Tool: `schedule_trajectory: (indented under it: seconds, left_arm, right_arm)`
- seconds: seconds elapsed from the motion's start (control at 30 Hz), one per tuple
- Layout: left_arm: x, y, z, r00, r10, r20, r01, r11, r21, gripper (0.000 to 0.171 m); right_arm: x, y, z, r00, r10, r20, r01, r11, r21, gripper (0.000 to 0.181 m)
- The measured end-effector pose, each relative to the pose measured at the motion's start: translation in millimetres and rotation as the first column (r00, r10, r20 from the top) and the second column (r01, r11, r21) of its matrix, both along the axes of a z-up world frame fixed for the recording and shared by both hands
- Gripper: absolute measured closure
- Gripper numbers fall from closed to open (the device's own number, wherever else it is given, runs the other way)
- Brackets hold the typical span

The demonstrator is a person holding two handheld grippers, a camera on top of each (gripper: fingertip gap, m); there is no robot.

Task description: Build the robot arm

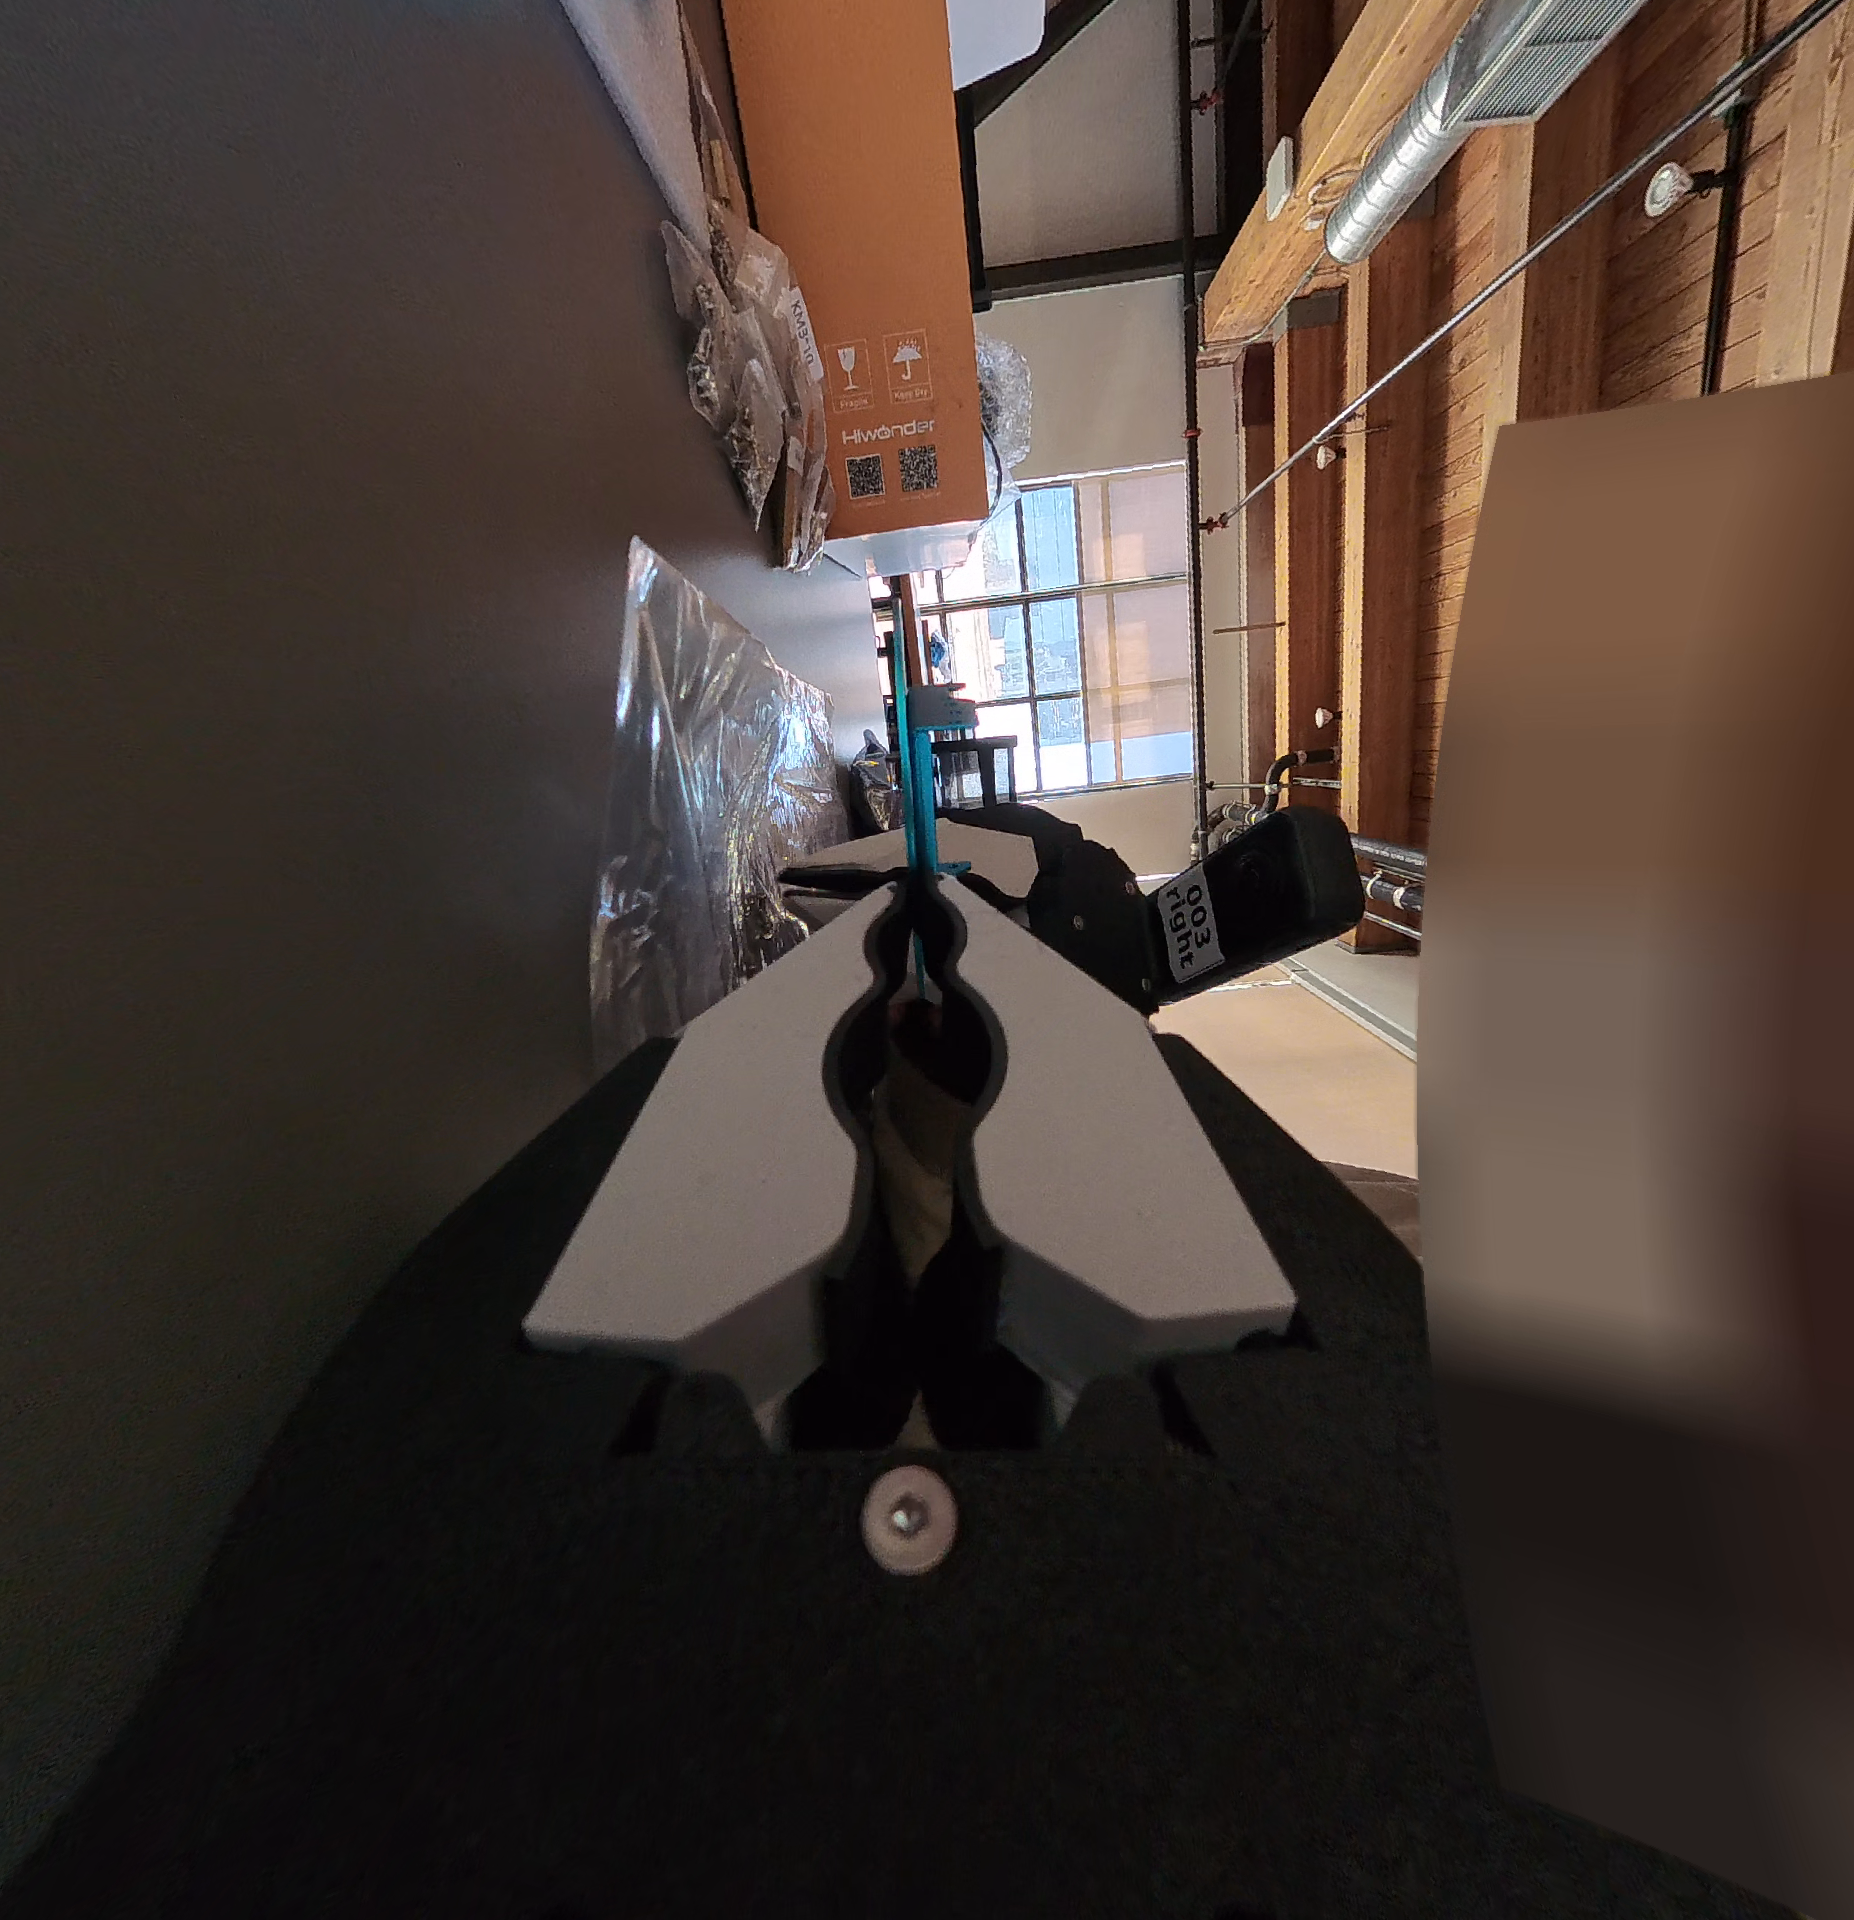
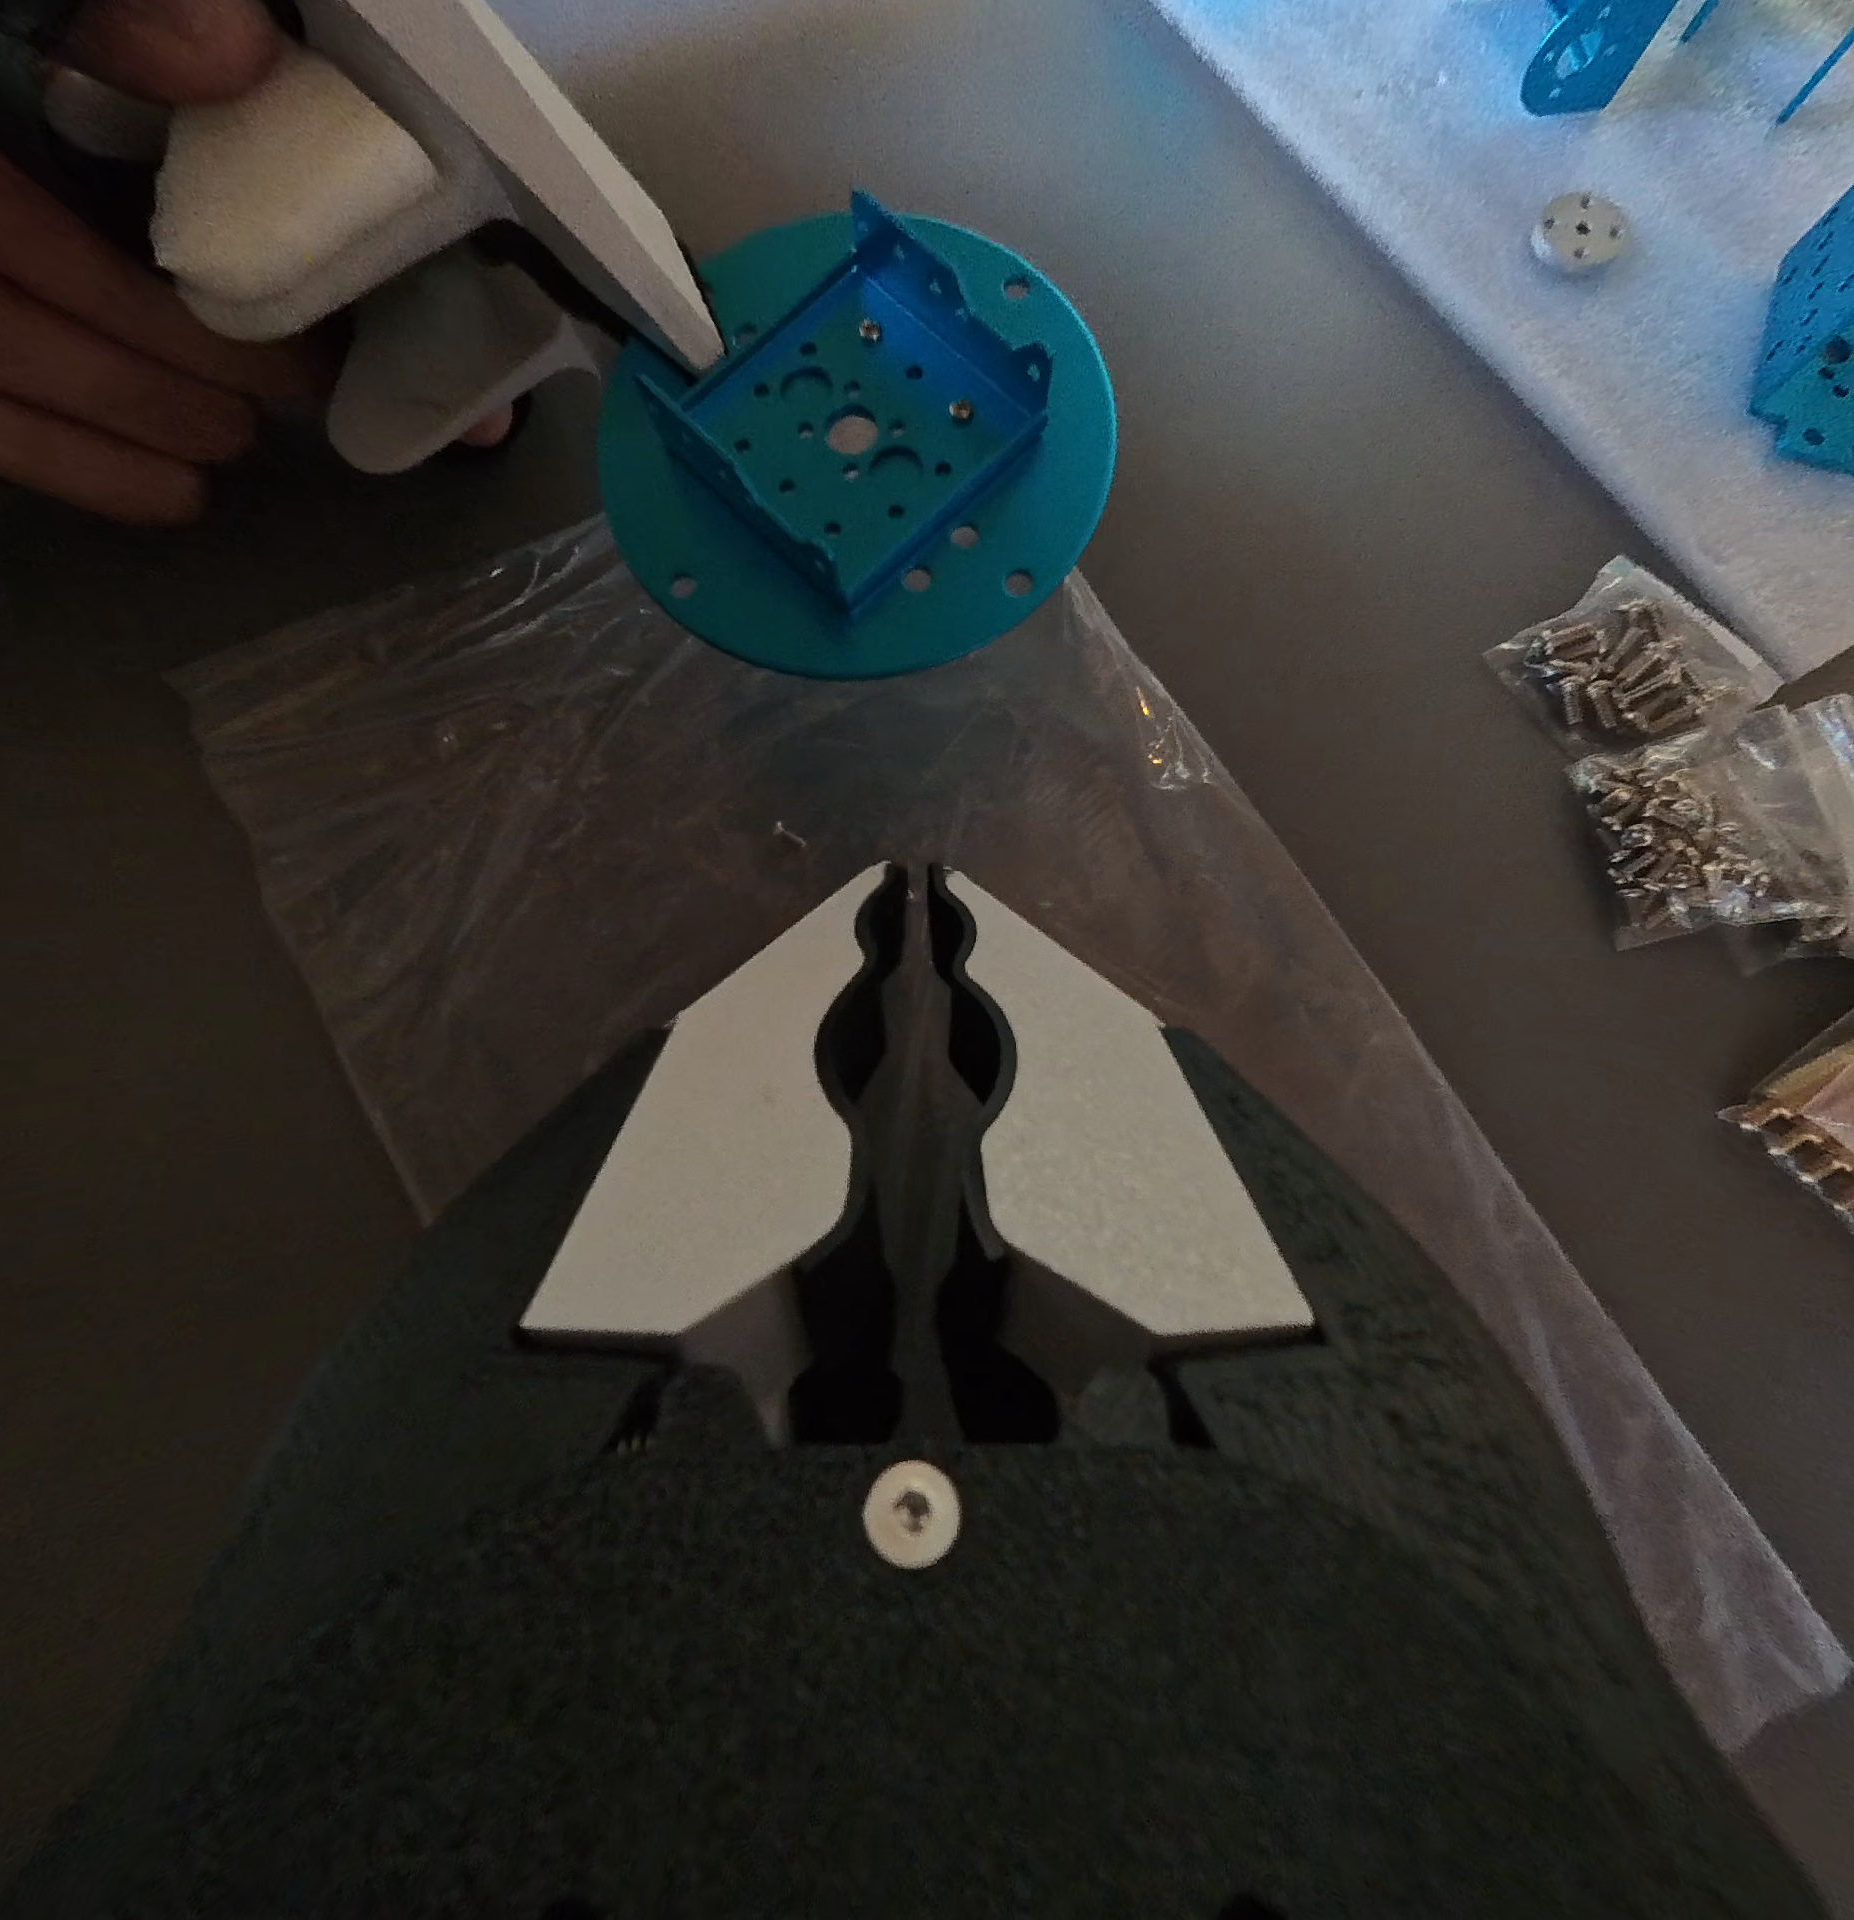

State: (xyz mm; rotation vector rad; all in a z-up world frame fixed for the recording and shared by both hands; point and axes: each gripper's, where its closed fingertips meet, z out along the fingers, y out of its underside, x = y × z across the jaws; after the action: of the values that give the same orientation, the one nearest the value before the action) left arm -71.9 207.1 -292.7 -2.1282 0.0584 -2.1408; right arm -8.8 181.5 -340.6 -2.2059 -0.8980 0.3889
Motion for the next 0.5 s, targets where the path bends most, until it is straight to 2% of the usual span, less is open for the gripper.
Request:
schedule_trajectory:
  seconds: [0.2, 0.4, 0.5]
  left_arm:
    - [0.1, -0.2, -0.1, 1.0, -0.001, -0.002, 0.001, 1.0, 0.002, 0.171]
    - [0.2, -0.2, -0.1, 1.0, -0.001, -0.003, 0.001, 1.0, 0.003, 0.171]
    - [0.1, 0.0, -0.2, 1.0, 0.001, -0.005, -0.001, 1.0, 0.005, 0.171]
  right_arm:
    - [-1.5, -2.7, -6.8, 1.0, 0.012, -0.001, -0.012, 0.999, -0.037, 0.179]
    - [-1.5, -2.6, -7.2, 0.999, 0.023, 0.031, -0.023, 1.0, -0.01, 0.181]
    - [-2.3, -2.2, -5.2, 1.0, 0.019, 0.004, -0.019, 1.0, -0.013, 0.181]
